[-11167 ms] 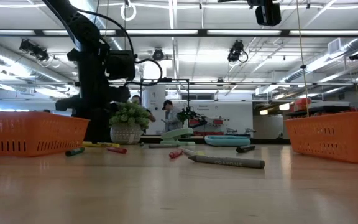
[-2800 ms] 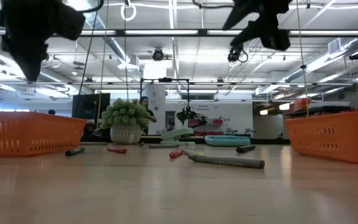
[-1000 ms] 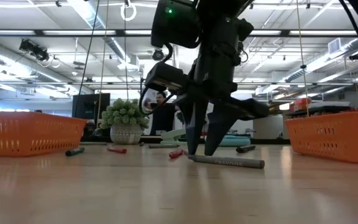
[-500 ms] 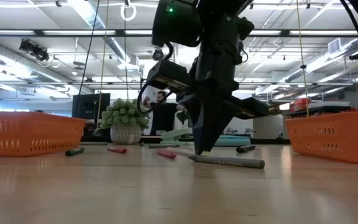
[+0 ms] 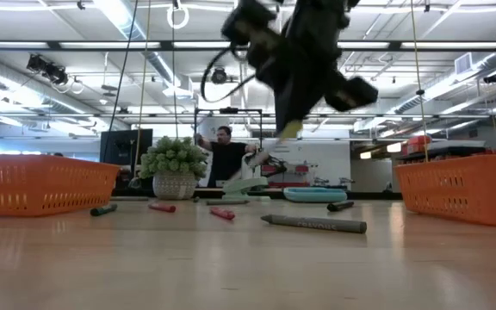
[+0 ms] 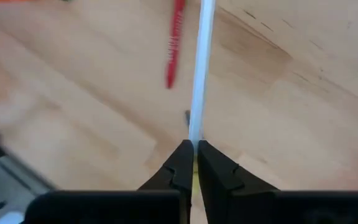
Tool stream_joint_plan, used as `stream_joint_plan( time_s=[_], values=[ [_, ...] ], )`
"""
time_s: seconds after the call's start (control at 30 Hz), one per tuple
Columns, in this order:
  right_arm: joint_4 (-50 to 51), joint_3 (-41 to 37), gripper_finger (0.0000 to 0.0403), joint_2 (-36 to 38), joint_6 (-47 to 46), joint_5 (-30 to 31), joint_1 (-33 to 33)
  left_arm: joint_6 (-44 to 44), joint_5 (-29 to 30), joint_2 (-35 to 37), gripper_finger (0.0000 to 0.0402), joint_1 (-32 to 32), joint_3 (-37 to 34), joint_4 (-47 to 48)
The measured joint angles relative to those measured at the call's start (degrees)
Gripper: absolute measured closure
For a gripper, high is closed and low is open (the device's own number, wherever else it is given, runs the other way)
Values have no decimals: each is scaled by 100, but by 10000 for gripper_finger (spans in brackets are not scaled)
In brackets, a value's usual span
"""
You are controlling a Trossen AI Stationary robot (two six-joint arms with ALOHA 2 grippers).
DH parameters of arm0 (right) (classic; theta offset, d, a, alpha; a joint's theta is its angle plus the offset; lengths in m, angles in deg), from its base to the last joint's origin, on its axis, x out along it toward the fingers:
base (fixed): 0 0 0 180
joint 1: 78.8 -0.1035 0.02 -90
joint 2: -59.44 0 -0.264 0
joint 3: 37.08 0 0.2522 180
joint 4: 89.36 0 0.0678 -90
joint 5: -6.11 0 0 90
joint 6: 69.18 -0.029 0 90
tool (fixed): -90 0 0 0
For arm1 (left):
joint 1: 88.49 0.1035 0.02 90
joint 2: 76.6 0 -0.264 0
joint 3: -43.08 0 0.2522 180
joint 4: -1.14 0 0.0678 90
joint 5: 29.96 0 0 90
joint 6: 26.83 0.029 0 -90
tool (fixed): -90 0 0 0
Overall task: Sort crayons/erasers/pens/pencils in bins
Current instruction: Put the white pencil into the bottom right orange basket
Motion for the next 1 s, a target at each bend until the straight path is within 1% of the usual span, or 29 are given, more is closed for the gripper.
stream_joint_plan(
  time_s=[0.17, 0.3, 0.47, 0.63, 0.73, 1.0],
  values=[
    [154, 7, 377, 634, -48, 55, 63, 1067, -5, -2, 318, 0, -58, -310],
    [204, 7, 377, 970, -24, 192, 167, 1391, -2, -6, 318, 0, -59, -620],
    [226, 9, 378, 1256, 41, 216, 254, 1900, -10, -164, 321, 0, -59, -1215],
    [257, 9, 380, 1301, 144, 184, 290, 2600, -178, -557, 312, -2, -59, -1246],
    [257, 9, 380, 1299, 172, 166, 292, 2788, -182, -831, 301, -4, -59, -1263],
    [291, 9, 380, 1286, 297, 199, 281, 2811, -182, -1617, 283, -2, -59, -1366]
  ],
)
